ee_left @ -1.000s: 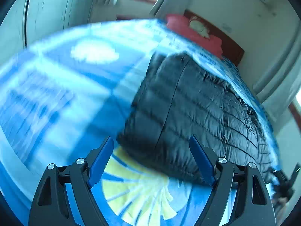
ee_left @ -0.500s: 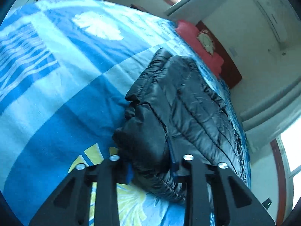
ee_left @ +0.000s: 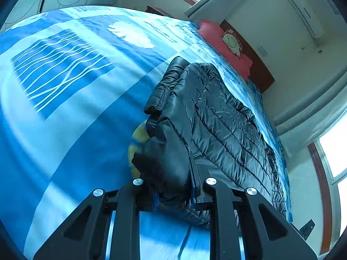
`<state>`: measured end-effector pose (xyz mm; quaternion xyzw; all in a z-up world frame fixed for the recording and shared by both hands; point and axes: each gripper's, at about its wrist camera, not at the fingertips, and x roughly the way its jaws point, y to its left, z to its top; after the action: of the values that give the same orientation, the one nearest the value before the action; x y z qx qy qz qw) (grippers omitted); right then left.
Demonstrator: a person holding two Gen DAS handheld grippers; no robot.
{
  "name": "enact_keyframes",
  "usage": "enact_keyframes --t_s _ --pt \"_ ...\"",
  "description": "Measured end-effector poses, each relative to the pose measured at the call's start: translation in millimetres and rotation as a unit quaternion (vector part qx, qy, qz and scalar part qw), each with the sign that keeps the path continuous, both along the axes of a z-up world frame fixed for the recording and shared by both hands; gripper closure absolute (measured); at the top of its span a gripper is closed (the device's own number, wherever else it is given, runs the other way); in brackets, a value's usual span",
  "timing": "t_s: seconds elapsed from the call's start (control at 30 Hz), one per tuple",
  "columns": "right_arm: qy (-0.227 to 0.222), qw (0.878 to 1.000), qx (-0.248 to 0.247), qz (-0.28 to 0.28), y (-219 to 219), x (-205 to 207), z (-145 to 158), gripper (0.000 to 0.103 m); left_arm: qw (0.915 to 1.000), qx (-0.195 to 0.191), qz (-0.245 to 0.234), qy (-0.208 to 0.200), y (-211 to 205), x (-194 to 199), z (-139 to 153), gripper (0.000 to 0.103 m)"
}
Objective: Fold large clothes
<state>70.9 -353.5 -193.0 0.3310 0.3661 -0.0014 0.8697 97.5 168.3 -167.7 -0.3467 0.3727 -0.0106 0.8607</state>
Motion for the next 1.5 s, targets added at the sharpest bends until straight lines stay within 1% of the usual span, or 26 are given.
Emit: enact_keyframes --t_s 0.1,0.17,0.2,0.23,0.27,0.3,0.33,0.37,0.4,0.47,0.57,0.67,0.8,0.93,0.97,1.07,1.17,1.3,1.4,1.5 --pt "0.004 1.000 -0.001 0.000 1.7 -17.0 -1.9 0.083 1.0000 -0.001 -0.002 0.005 0.8 -13.7 -3.3 0.081" --pt "0.007 1.000 -0.007 0.003 2.2 -22.1 -3.4 0.080 0.9999 0.006 -0.010 0.007 1.4 -15.9 -8.2 0.079" --pt "0.007 1.000 -0.011 0.001 1.2 -23.9 -3.6 0.075 0.9999 0.007 -0.011 0.010 3.0 -15.2 -10.3 0.072" --pt "0.009 1.000 -0.010 -0.003 -0.7 -24.5 -4.1 0.070 0.9998 0.005 -0.011 0.013 5.9 -14.4 -11.9 0.070" --pt "0.012 1.000 -0.005 -0.008 -2.7 -26.7 -4.4 0.068 0.9998 0.001 -0.012 0.017 8.5 -13.8 -12.5 0.066" --pt "0.013 1.000 -0.003 -0.013 -4.4 -29.2 -3.6 0.063 0.9997 0.003 -0.012 0.020 10.2 -15.2 -12.6 0.059" --pt "0.012 1.000 -0.002 -0.016 -5.7 -32.5 -2.0 0.061 0.9996 0.010 -0.012 0.023 11.9 -16.4 -10.9 0.054" --pt "0.012 1.000 -0.004 -0.017 -7.7 -33.8 -0.9 0.060 0.9995 0.018 -0.010 0.025 13.6 -18.2 -8.6 0.046" --pt "0.012 1.000 -0.008 -0.019 -8.4 -38.4 0.9 0.059 0.9994 0.025 -0.010 0.024 15.7 -22.4 -7.5 0.040" --pt "0.016 0.999 -0.017 -0.023 -10.2 -48.2 3.5 0.058 0.9985 0.049 -0.010 0.025 18.2 -26.3 -2.3 0.035" --pt "0.023 0.999 -0.023 -0.030 -17.2 -59.9 6.4 0.054 0.9959 0.080 -0.015 0.039 25.0 -32.6 -1.1 0.033" --pt "0.037 0.998 -0.040 -0.044 -22.9 -73.3 11.7 0.053 0.9953 0.084 -0.018 0.045 32.7 -38.9 0.4 0.031" --pt "0.043 0.993 -0.085 -0.070 -27.9 -90.2 28.4 0.053 0.9942 0.097 -0.014 0.043 37.5 -44.7 7.3 0.031" --pt "0.029 0.989 -0.125 -0.078 -23.3 -94.9 51.3 0.053 0.9880 0.144 -0.007 0.057 38.0 -42.7 15.0 0.031" --pt "0.023 0.988 -0.131 -0.073 -19.5 -93.2 55.5 0.053 0.9852 0.160 -0.006 0.060 37.8 -41.5 19.0 0.031" --pt "0.007 0.989 -0.143 -0.044 0.7 -80.5 67.7 0.053 0.9823 0.180 -0.007 0.051 40.7 -40.6 30.3 0.031" --pt "-0.003 0.991 -0.137 0.002 30.9 -52.7 70.9 0.054 0.9831 0.177 -0.009 0.045 46.2 -36.8 37.4 0.031" --pt "-0.002 0.989 -0.125 0.078 83.1 -4.1 67.7 0.056 0.9837 0.170 -0.025 0.052 48.1 -21.9 38.6 0.031" --pt "0.003 0.984 -0.133 0.123 123.9 34.9 65.2 0.056 0.9838 0.169 -0.034 0.048 44.9 -10.8 39.4 0.031" --pt "0.011 0.978 -0.148 0.148 157.3 69.4 62.3 0.056 0.9821 0.177 -0.045 0.047 40.4 5.7 40.7 0.031"
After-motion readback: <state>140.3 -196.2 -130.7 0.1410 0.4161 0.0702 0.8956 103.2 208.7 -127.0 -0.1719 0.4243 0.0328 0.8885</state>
